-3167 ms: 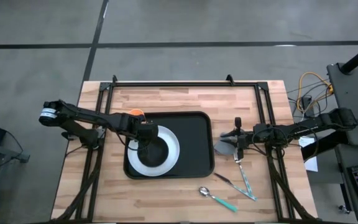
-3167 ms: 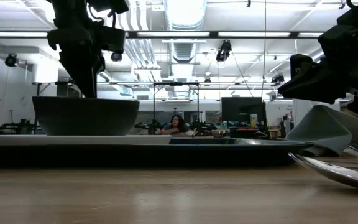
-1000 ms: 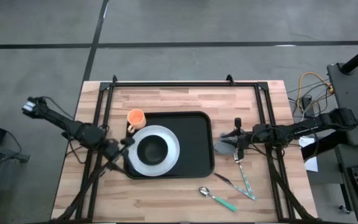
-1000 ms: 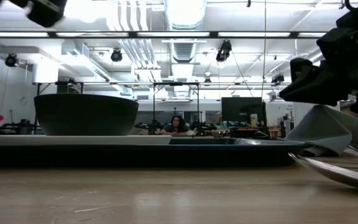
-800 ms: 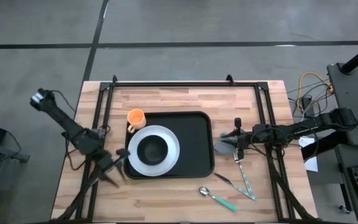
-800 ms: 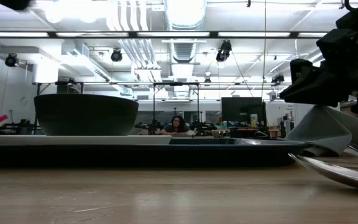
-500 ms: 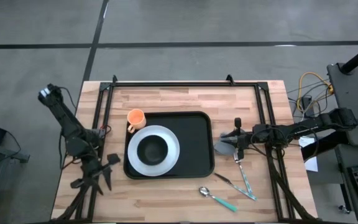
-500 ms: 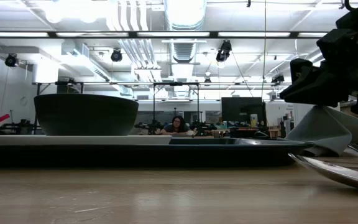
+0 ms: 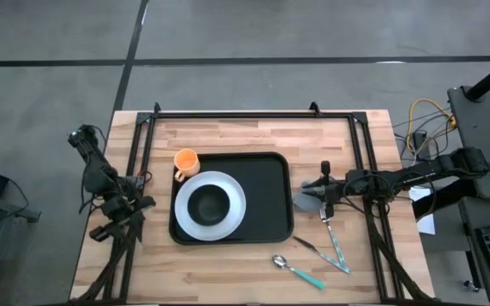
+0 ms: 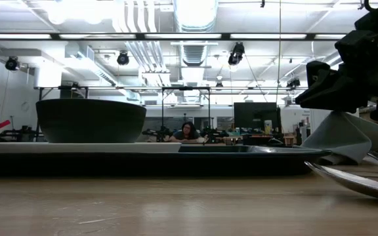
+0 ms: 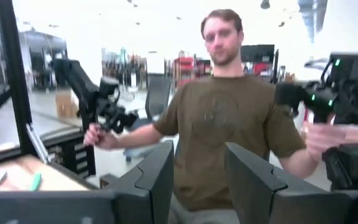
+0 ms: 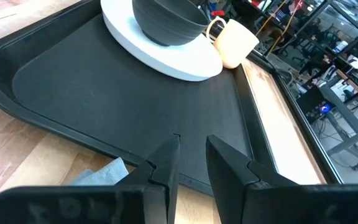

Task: Set up tray
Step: Put the gray napkin on the black tray

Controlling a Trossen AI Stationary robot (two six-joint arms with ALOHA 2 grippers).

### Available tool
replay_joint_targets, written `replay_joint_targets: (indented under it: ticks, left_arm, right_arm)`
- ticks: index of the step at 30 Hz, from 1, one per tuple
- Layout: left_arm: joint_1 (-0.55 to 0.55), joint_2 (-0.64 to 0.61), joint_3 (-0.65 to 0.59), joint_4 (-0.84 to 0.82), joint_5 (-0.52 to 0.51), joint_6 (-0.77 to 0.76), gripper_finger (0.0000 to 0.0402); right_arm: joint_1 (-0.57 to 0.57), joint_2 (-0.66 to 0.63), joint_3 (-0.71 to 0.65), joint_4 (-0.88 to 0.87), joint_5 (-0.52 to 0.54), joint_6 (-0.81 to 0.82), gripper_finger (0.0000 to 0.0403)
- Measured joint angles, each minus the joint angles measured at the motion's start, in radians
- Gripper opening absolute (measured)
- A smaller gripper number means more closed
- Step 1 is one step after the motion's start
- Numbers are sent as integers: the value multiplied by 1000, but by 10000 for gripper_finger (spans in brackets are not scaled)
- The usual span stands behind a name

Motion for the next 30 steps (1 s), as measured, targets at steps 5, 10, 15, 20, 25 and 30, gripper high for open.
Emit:
replay_joint_targets:
  ticks: [5,10,15,20,25,30]
  left_arm:
    - [0,-123,-85,-5,1,1,121]
    - [0,-166,-138,3,0,7,121]
    - [0,-161,-163,8,0,10,120]
    - [0,-160,-166,-3,0,10,120]
    - [0,-149,-176,-51,1,0,120]
    - [0,-134,-174,-64,0,-20,121]
  right_arm:
    - [0,0,0,0,0,1,68]
    - [0,0,0,0,0,3,68]
    - [0,0,0,0,0,3,68]
    - [0,0,0,-1,0,4,68]
    - [0,0,0,-1,0,3,68]
    - [0,0,0,-1,0,3,68]
